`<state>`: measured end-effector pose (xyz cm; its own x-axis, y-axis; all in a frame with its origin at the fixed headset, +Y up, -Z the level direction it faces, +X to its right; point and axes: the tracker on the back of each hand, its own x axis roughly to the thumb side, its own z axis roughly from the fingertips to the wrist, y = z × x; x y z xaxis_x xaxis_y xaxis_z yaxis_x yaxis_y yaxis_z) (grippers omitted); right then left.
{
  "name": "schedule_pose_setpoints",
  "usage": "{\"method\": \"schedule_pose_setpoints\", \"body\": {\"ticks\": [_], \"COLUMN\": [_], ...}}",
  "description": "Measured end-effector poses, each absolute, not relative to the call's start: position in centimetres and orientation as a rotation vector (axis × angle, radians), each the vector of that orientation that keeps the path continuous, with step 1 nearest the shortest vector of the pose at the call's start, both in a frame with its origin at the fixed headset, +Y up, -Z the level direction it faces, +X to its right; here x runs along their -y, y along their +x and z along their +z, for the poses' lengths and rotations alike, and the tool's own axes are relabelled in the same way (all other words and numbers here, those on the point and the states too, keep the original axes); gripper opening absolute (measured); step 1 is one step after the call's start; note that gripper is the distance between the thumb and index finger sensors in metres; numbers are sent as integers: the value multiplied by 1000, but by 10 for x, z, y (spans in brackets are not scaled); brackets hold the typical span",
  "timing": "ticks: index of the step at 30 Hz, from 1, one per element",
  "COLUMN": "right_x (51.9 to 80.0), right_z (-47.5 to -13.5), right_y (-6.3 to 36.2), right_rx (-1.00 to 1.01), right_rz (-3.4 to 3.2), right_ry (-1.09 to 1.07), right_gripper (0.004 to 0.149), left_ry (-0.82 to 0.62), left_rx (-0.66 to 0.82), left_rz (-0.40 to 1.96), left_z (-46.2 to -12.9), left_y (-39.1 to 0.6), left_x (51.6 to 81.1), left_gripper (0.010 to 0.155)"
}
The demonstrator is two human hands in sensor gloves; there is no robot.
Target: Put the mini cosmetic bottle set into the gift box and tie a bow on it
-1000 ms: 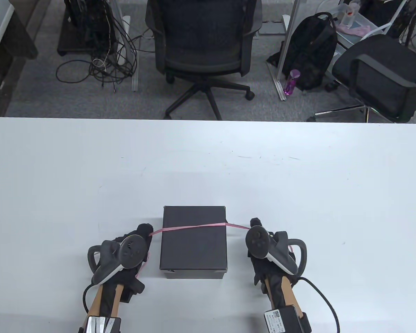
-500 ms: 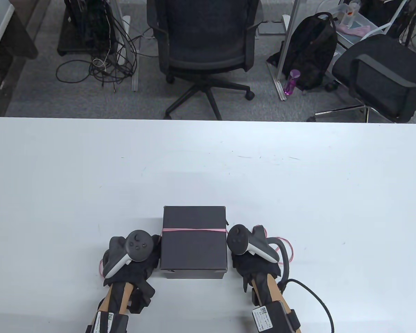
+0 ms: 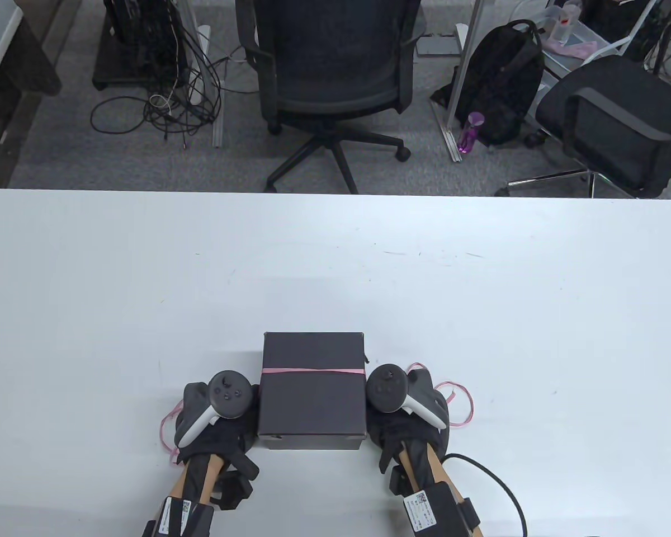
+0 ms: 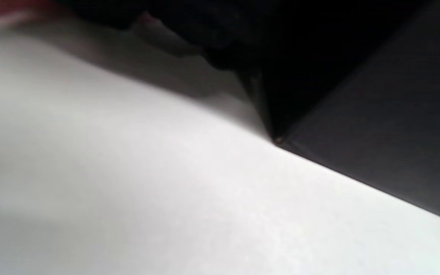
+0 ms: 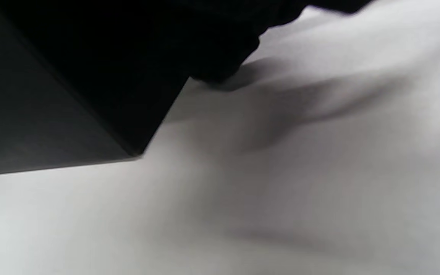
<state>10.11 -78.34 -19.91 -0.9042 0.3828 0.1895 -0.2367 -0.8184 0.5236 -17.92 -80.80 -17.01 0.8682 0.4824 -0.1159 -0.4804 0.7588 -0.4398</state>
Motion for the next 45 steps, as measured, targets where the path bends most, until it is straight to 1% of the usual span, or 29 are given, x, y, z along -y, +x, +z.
{"method": "schedule_pose_setpoints", "body": {"ticks": [3, 5, 6, 11, 13, 15, 17, 18, 21, 22, 24, 27, 31, 37, 40, 41, 43, 45], "right_x": [787, 789, 789, 791, 791, 793, 794, 794, 795, 796, 798, 797, 792, 785, 781, 780, 776, 772], "right_z": [-198, -196, -196, -195, -194, -193, -192, -192, -192, -192, -192, -191, -192, -193, -192, -192, -192, -191], "right_y": [102, 102, 102, 102, 102, 106, 110, 112, 116, 116, 117, 116, 116, 122, 122, 122, 119, 117], "right_rx": [-704, -693, -678, -673, -663, -631, -592, -578, -572, -577, -610, -604, -519, -522, -517, -514, -509, -485], "right_rz": [2627, 2584, 2574, 2554, 2540, 2479, 2369, 2306, 2064, 1969, 1767, 1637, 1621, 1503, 1447, 1432, 1411, 1420], "right_ry": [383, 336, 317, 293, 271, 174, 105, 78, 37, 30, 34, 70, 121, 139, 149, 157, 173, 214], "right_gripper": [44, 44, 44, 44, 46, 48, 51, 52, 55, 56, 58, 60, 60, 60, 60, 61, 61, 61], "left_ry": [-468, -459, -450, -448, -451, -465, -460, -465, -480, -468, -399, -374, -270, -271, -265, -268, -261, -201], "left_rx": [-11, -46, -72, -98, -109, -119, -135, -145, -141, -145, -150, -105, -22, 107, 162, 184, 241, 276], "left_rz": [486, 447, 472, 487, 493, 516, 635, 737, 939, 1015, 1162, 1262, 1385, 1523, 1511, 1497, 1431, 1295], "left_z": [-169, -167, -166, -164, -163, -163, -163, -163, -164, -163, -162, -163, -164, -167, -169, -169, -170, -168], "left_y": [-175, -170, -170, -168, -168, -169, -173, -176, -184, -186, -190, -196, -199, -200, -202, -202, -201, -196], "left_x": [807, 804, 805, 805, 805, 804, 803, 802, 799, 798, 796, 793, 790, 789, 786, 785, 782, 777], "left_gripper": [43, 43, 42, 42, 45, 49, 52, 53, 56, 55, 54, 54, 54, 58, 62, 65, 71, 79]}}
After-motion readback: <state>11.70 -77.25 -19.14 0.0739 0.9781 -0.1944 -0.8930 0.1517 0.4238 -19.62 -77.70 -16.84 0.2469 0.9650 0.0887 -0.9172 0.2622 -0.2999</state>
